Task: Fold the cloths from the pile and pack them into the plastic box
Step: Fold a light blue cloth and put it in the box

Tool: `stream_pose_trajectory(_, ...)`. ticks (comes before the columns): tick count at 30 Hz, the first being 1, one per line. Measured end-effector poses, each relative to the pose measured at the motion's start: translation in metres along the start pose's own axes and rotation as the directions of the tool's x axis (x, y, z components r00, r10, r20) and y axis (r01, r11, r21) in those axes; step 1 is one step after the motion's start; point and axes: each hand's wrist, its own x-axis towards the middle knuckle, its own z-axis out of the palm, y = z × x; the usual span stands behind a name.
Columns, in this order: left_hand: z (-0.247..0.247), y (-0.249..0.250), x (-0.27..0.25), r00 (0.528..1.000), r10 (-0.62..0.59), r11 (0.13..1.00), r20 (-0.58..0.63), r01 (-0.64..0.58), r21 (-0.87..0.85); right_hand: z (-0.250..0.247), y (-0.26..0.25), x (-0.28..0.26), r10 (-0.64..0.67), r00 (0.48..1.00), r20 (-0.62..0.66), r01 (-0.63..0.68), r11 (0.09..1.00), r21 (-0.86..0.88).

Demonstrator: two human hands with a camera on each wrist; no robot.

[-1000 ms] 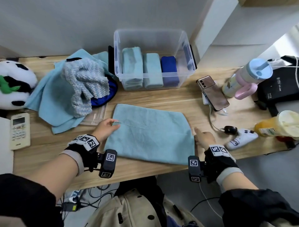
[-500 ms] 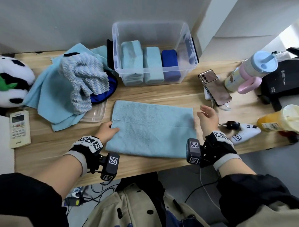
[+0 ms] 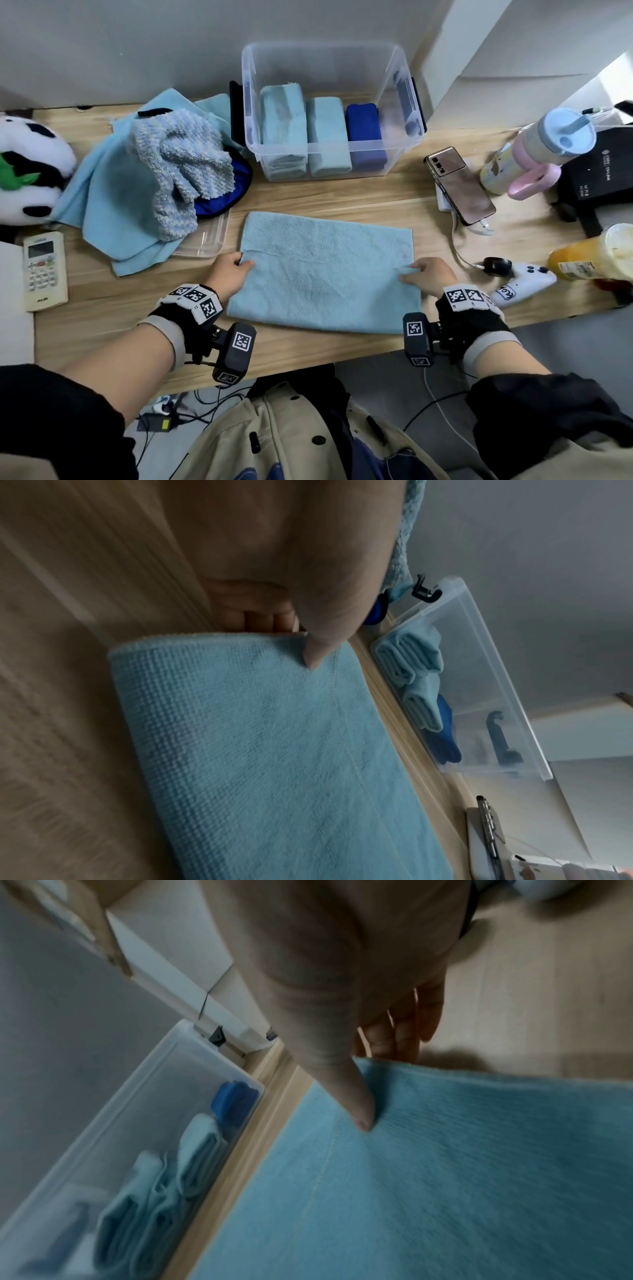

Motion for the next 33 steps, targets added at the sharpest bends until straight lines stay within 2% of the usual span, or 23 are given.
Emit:
stream_pose_trajectory(6,-0.013,0.011,0.019,0.996,0.072,0.997,-0.051,-0.071,0.021,-0.014,-0.013,0.007,-0.076,0.978,-0.195,0.118,0.97,0.213)
stream_pose_trajectory(10,-0.014,0.024,0.029,0.986,0.13,0.991,-0.108,-0.125,0.052,-0.014,-0.026,0.016,-0.116,0.965,-0.233,0.173,0.955,0.241)
stream_pose_trajectory(20,-0.012,0.033,0.054,0.988,0.094,0.974,-0.123,-0.066,0.217,-0.006,-0.045,0.034,-0.031,0.96,-0.28,0.088,0.978,0.191)
stream_pose_trajectory(30,-0.008,0.038,0.067,0.98,0.083,0.963,-0.179,-0.033,0.267,-0.003,-0.053,0.044,0.047,0.955,-0.294,-0.014,0.993,0.114)
stream_pose_trajectory(33,-0.005,0.046,0.063,0.976,0.059,0.968,-0.211,-0.005,0.25,-0.004,-0.052,0.042,0.107,0.943,-0.314,-0.069,0.989,0.13)
